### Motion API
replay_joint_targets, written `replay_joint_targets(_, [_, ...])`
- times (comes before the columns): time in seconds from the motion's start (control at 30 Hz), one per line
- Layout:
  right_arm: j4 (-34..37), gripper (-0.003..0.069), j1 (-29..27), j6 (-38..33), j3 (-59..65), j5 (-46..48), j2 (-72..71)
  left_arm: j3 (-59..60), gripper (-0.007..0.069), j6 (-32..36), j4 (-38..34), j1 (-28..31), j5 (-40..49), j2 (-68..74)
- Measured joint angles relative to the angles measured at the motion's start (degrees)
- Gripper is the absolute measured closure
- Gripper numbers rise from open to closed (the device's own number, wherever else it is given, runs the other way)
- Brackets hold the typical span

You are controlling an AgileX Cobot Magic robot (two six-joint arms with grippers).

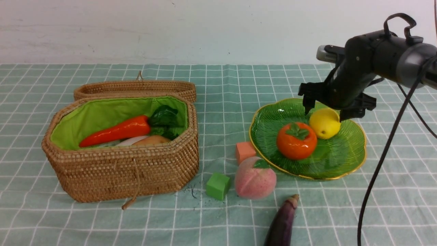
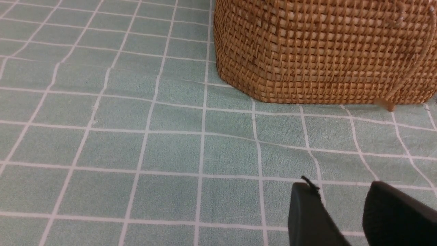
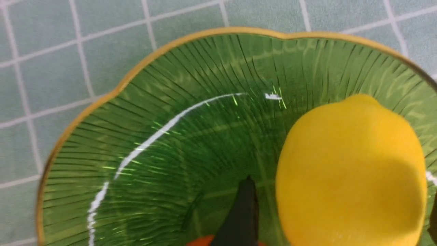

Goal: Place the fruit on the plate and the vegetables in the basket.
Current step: Use the right arm to grab a lemon and put it into the right plate, then grab a peach with your right arm and put it on the plate on the right

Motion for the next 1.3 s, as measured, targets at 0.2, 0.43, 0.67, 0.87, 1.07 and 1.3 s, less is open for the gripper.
replay_joint_targets(0.2, [0.41, 0.0062, 0.26, -2.42, 0.0, 5.95, -5.92, 0.0, 0.0386, 0.0, 0.0, 0.0, 0.0, 0.0])
replay_joint_targets(0.43, [0.88, 0.0077, 6.72, -6.95, 4.7, 12.3, -16.42, 0.0, 0.0386, 0.0, 0.0, 0.0, 0.0, 0.0])
replay_joint_targets(0.67, [4.51, 0.0077, 17.8, -3.95, 16.4, 9.59, -24.26, 0.0, 0.0386, 0.0, 0.0, 0.0, 0.0, 0.0])
replay_joint_targets(0.87, [8.3, 0.005, 24.03, -2.78, 18.17, 5.5, -21.94, 0.0, 0.0386, 0.0, 0.0, 0.0, 0.0, 0.0])
replay_joint_targets(1.07, [7.91, 0.0032, 24.7, 0.36, 18.24, 4.31, -17.83, 0.0, 0.0386, 0.0, 0.0, 0.0, 0.0, 0.0])
replay_joint_targets(1.3, [3.22, 0.0032, 24.52, 3.38, 18.24, 3.37, -13.15, 0.0, 0.0386, 0.0, 0.0, 0.0, 0.0, 0.0])
